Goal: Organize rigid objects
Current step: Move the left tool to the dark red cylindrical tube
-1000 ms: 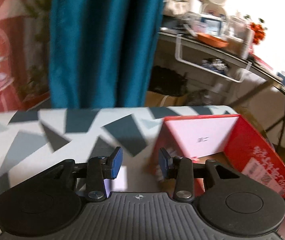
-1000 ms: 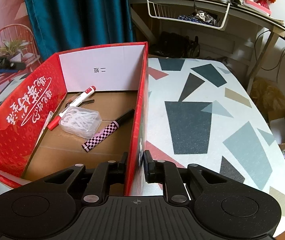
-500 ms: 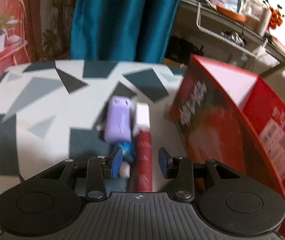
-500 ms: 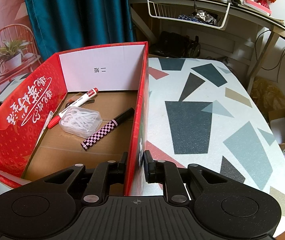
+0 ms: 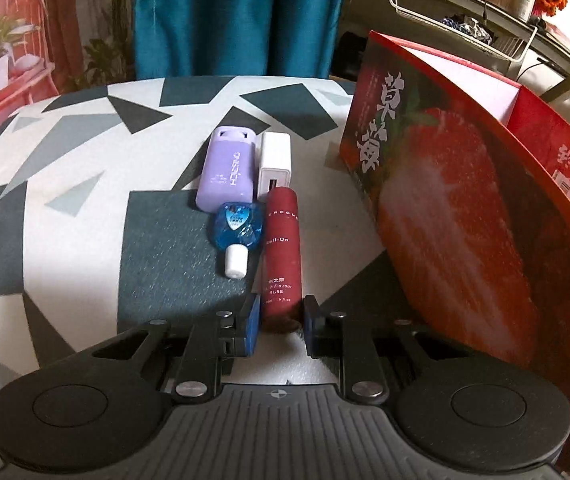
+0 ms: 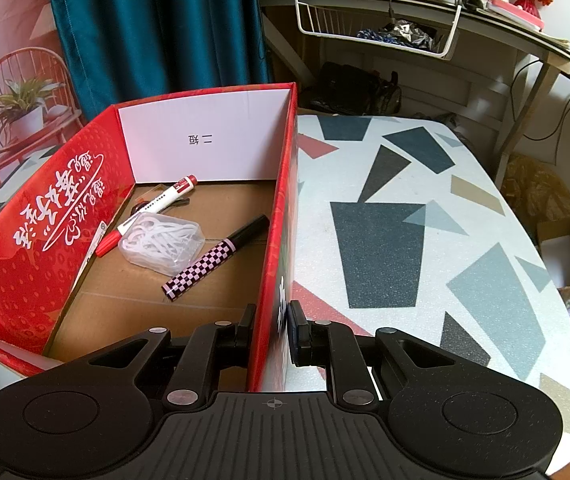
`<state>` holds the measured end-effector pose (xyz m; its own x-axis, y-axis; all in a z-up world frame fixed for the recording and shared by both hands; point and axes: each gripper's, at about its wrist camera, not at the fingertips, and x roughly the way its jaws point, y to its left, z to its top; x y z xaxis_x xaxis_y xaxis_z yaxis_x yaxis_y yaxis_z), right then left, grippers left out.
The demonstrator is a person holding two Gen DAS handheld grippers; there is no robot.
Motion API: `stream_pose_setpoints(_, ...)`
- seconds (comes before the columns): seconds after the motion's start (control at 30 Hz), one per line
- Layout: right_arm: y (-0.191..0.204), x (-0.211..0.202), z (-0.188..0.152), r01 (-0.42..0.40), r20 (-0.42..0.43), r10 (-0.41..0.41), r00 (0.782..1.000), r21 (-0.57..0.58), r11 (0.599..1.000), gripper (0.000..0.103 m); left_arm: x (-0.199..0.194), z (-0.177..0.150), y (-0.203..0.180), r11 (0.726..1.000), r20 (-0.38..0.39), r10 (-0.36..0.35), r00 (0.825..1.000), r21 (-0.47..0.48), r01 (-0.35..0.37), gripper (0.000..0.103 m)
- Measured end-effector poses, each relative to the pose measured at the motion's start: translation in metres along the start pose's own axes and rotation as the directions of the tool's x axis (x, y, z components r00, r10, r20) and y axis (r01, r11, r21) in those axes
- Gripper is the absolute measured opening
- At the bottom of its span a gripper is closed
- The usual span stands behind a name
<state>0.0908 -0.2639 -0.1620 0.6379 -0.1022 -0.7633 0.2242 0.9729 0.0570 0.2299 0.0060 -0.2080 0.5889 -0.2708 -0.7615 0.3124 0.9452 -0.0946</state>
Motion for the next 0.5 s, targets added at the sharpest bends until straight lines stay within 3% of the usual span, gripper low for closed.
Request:
stream_pose_setpoints(0.33, 0.0, 0.0, 0.0, -0.002, -0.001, 0.002, 1.0, 0.007, 1.0, 0.016, -0.01, -0.006, 0.025, 0.995, 0.003, 0.053, 0.999, -0.085, -0.053, 0.03)
stream_pose_setpoints(0.47, 0.0, 0.001, -0.001, -0.002, -0.001, 0.002, 1.0, 0.006, 1.0, 0.016, -0.011, -0.002, 0.041, 0.985, 0.005, 0.12, 0.993, -0.128, -0.118, 0.043)
stream_pose_setpoints(0.5, 0.0, 0.001, -0.001, -0.002, -0.001, 0.002, 1.0, 0.007, 1.0, 0.016, -0.01, 0.0, 0.046, 0.978, 0.004, 0.153, 0.988, -0.144, -0.151, 0.057)
